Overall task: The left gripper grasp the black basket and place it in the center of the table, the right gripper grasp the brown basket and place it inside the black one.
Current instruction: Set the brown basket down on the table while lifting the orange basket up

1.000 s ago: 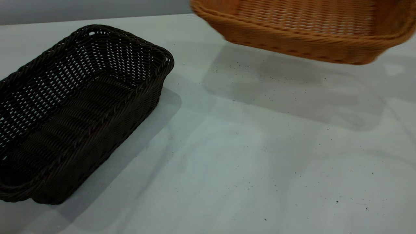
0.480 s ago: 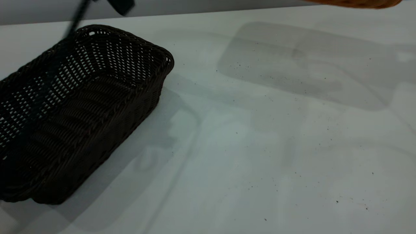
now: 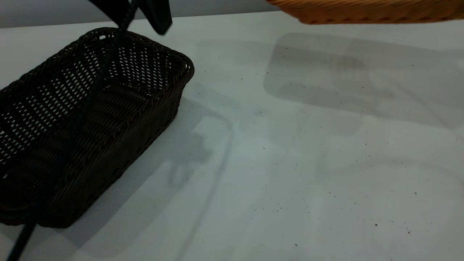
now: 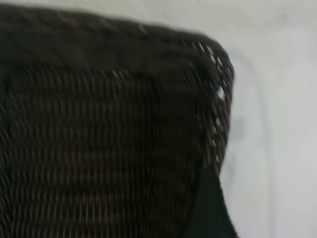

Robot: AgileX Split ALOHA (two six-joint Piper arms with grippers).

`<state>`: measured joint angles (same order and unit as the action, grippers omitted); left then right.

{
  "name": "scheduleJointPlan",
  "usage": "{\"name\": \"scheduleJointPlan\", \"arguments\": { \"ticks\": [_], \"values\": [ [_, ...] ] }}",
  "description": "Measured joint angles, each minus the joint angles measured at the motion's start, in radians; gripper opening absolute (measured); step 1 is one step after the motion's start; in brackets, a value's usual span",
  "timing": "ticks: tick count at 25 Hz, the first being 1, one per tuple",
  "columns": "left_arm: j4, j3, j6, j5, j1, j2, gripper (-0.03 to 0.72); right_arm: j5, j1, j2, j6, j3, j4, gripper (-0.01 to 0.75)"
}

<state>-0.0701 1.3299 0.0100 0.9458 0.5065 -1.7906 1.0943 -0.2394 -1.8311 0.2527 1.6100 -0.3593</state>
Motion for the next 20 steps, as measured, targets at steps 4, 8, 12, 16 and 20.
{"name": "scheduleJointPlan", "arguments": {
  "ticks": [4, 8, 12, 16, 20],
  "values": [
    [0.009, 0.0, 0.0, 0.105, 0.008, -0.034, 0.457, 0.033, 0.0, 0.0, -0.003, 0.065, -0.006, 0.114],
    [0.058, 0.0, 0.021, 0.138, 0.008, -0.057, 0.457, 0.06, 0.0, 0.0, -0.003, 0.093, -0.016, 0.114],
    [0.061, 0.0, 0.024, 0.133, 0.008, -0.083, 0.457, 0.078, 0.0, 0.0, -0.007, 0.093, -0.014, 0.114],
    [0.078, 0.0, 0.015, 0.11, 0.008, -0.127, 0.457, 0.077, 0.0, 0.0, -0.014, 0.093, -0.025, 0.114],
    [0.113, 0.0, 0.015, 0.106, 0.008, -0.174, 0.457, 0.077, 0.0, 0.0, -0.014, 0.093, -0.024, 0.114]
  ]
}}
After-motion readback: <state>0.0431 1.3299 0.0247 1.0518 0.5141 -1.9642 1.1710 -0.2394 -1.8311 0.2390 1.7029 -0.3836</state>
